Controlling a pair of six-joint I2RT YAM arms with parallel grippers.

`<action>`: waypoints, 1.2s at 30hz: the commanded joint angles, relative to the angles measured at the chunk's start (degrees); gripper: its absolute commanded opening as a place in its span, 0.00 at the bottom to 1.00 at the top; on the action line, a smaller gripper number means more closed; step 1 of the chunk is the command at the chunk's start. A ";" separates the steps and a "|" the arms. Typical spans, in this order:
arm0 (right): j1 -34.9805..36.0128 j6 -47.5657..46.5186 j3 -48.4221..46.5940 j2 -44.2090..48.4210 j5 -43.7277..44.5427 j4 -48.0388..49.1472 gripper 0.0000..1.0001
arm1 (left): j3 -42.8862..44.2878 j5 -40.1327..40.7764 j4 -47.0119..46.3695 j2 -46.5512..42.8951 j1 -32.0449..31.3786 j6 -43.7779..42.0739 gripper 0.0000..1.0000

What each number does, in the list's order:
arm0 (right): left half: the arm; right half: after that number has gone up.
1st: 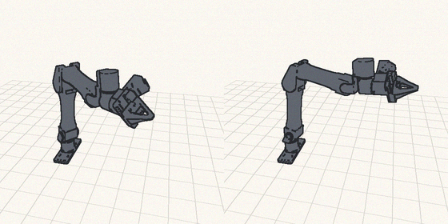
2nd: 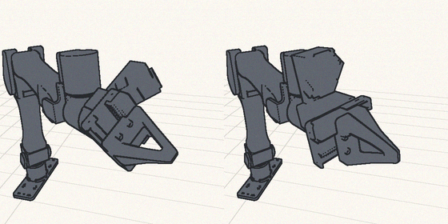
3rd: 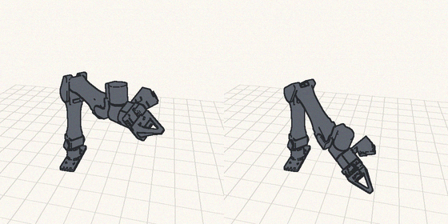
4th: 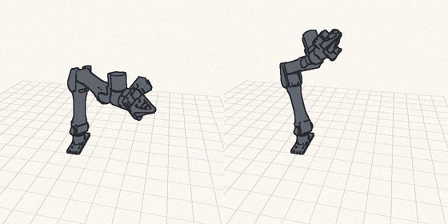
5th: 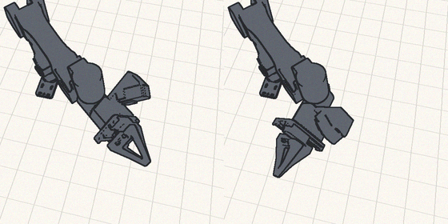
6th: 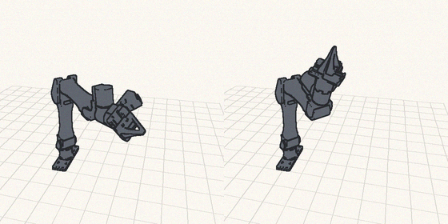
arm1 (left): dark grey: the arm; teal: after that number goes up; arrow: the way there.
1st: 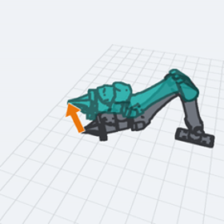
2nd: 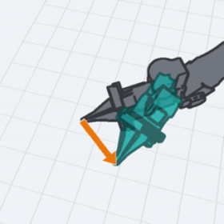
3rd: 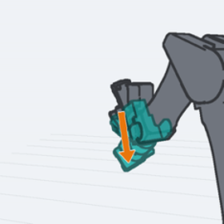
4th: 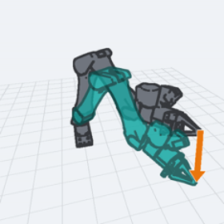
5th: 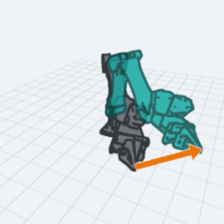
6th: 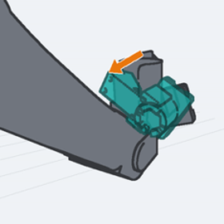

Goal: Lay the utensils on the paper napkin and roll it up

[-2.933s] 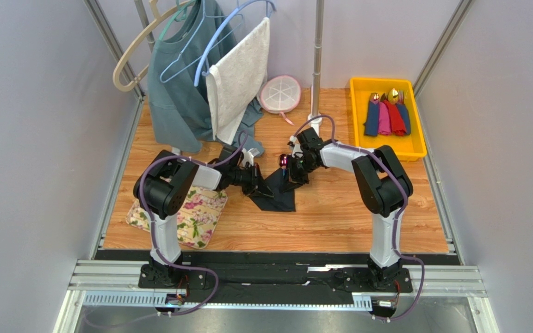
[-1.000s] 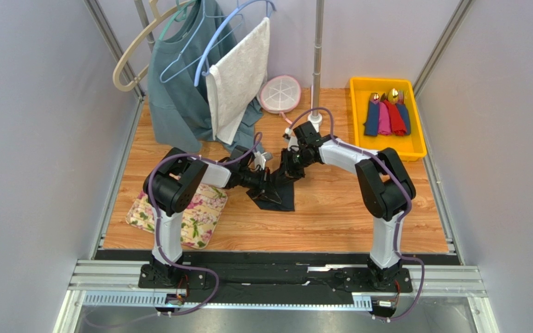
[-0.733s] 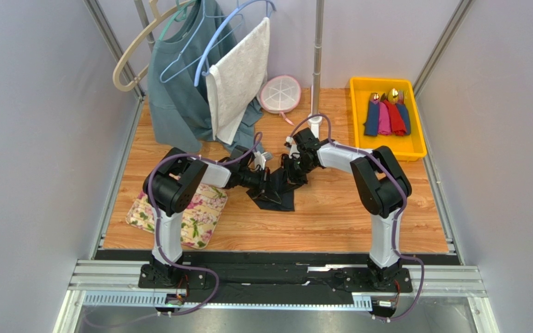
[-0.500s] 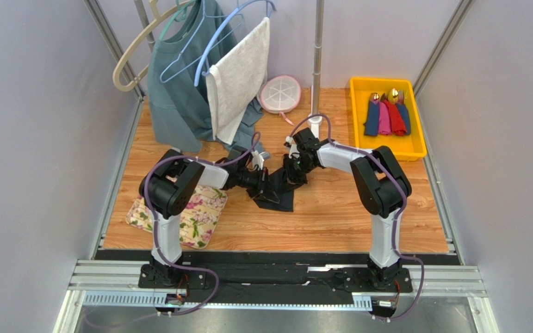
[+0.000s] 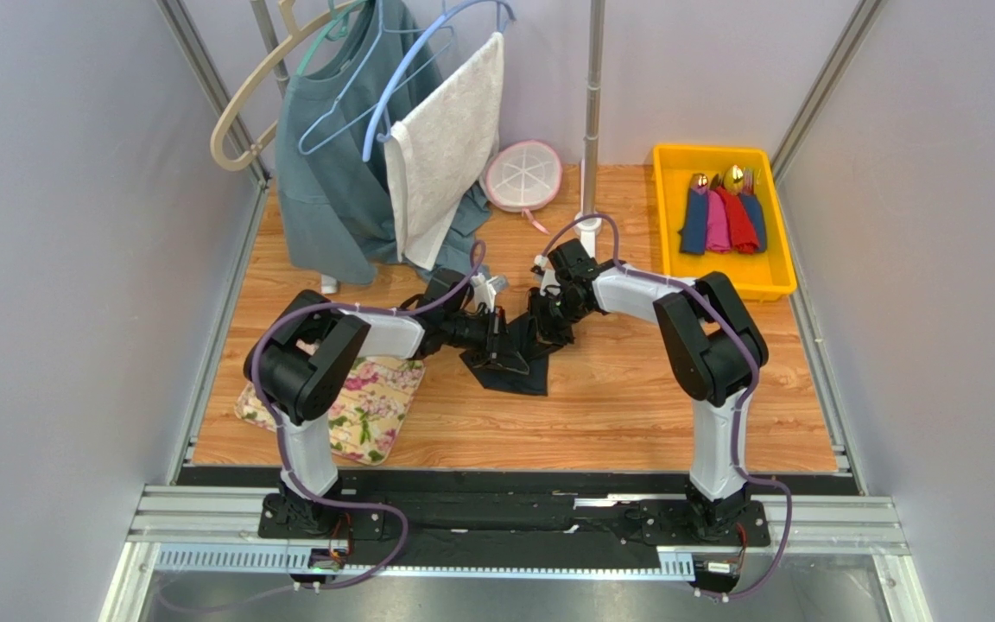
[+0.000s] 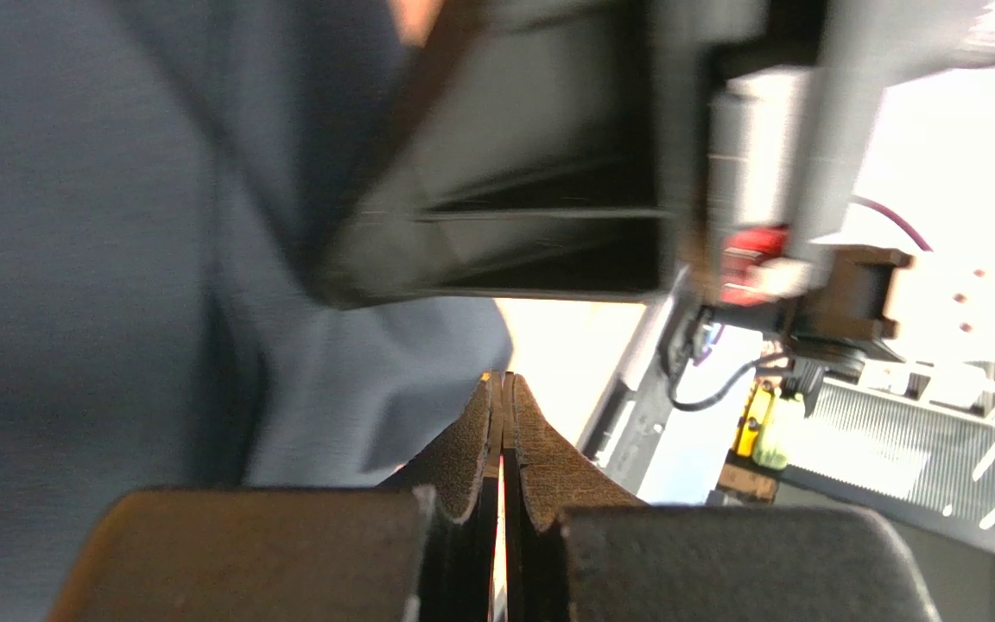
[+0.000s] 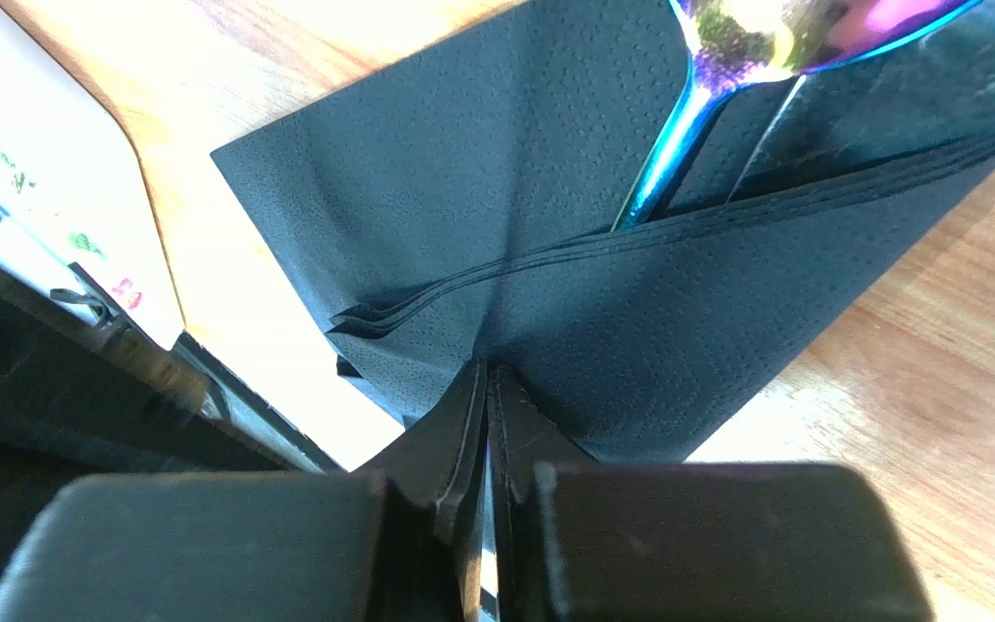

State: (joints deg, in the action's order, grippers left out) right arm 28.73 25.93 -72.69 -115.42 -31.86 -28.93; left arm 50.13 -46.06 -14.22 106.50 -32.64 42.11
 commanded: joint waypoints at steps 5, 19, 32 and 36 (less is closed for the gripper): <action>0.19 -0.53 -1.14 -1.83 3.12 0.63 0.08 | 2.60 5.27 5.15 6.35 -0.32 -3.96 0.00; -5.44 7.29 3.15 7.40 -15.67 8.53 0.30 | 2.52 5.11 6.92 8.55 0.83 -5.37 0.00; -6.14 11.95 13.18 0.81 -17.80 18.29 0.15 | 2.25 5.02 6.83 8.90 0.91 -5.63 0.00; -6.67 12.21 13.10 0.36 -18.42 18.12 0.15 | 2.17 5.02 7.01 8.73 0.91 -6.16 0.00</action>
State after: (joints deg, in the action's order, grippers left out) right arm 22.55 37.78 -59.05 -114.34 -50.24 -13.61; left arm 52.90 -46.17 -9.87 113.06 -32.10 39.51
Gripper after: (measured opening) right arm 0.149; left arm 0.007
